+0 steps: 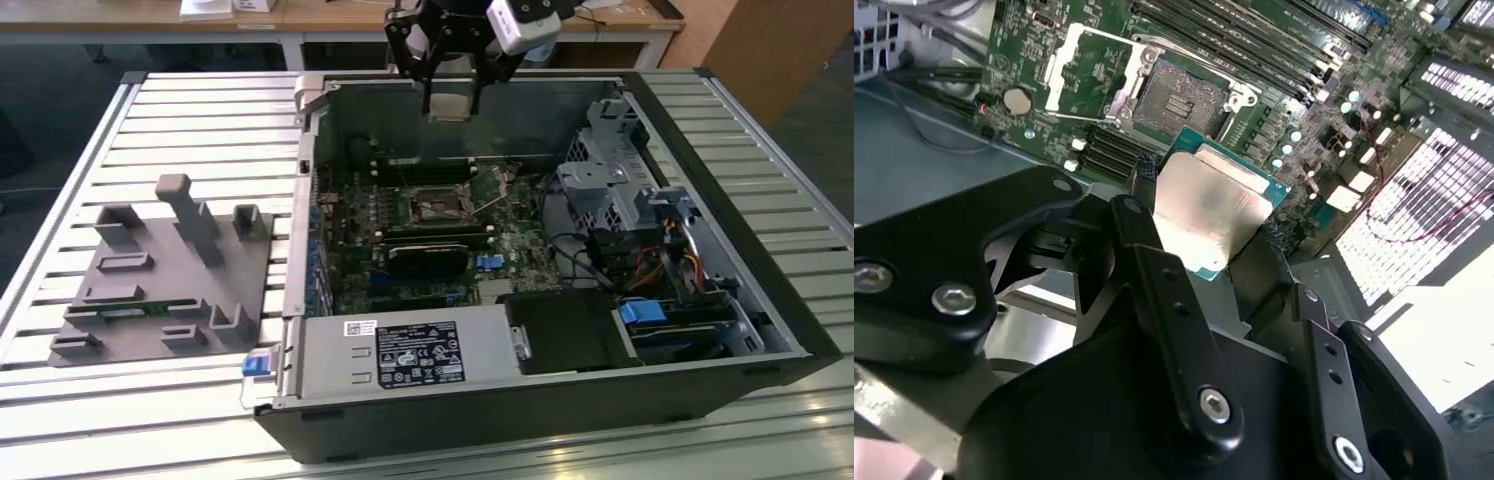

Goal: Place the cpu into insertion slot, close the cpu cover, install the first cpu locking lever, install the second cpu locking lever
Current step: 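Place the cpu into insertion slot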

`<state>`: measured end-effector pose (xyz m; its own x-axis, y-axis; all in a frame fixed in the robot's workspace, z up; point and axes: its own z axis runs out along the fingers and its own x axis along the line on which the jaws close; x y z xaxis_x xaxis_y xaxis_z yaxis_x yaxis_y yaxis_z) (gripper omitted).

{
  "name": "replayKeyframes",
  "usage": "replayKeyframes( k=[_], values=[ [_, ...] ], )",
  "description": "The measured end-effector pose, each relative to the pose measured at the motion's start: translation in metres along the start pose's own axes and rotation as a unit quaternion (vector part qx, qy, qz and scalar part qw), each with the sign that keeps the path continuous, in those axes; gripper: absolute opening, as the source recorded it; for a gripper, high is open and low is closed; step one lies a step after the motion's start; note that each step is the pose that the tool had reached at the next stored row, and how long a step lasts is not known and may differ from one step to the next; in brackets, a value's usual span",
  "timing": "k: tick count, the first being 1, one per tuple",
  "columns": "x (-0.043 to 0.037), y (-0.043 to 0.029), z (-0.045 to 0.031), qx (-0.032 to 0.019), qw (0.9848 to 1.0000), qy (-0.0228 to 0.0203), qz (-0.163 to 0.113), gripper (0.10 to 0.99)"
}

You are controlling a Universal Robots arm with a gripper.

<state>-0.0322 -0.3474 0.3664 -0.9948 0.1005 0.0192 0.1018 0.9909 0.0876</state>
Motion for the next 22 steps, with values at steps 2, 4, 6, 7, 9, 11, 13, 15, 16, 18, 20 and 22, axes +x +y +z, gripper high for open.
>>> replayKeyframes(
  k=[2,4,6,7,9,11,13,15,16,18,20,22],
  values=[
    [0.0,0.0001,0.0,-0.0001,0.9999,-0.001,0.012,0.541],
    [0.0,0.0003,0.0,0.0,0.9998,-0.0017,0.019,0.541],
    [0.0001,0.0003,0.0003,-0.0002,0.9996,-0.0026,0.03,0.541],
    [0.0002,0.0003,0.0003,-0.0003,0.9994,-0.0031,0.036,0.541],
    [0.0002,0.0003,0.0005,-0.0004,0.9989,-0.004,0.046,0.541],
    [0.0003,0.0003,0.0007,-0.0006,0.9985,-0.0049,0.055,0.541],
    [0.0009,0.0003,0.0008,-0.0007,0.9981,-0.0054,0.061,0.541],
    [0.001,0.0002,0.0008,-0.0008,0.998,-0.0055,0.062,0.541],
    [0.0011,0.0002,0.0007,-0.0007,0.9979,-0.0056,0.064,0.541],
    [0.0011,0.0002,0.0008,-0.0008,0.9976,-0.0061,0.069,0.541],
    [0.0013,0.0002,0.0009,-0.001,0.9971,-0.0066,0.075,0.541],
    [0.0013,0.0002,0.0009,-0.0011,0.9966,-0.0072,0.082,0.541]
  ],
)
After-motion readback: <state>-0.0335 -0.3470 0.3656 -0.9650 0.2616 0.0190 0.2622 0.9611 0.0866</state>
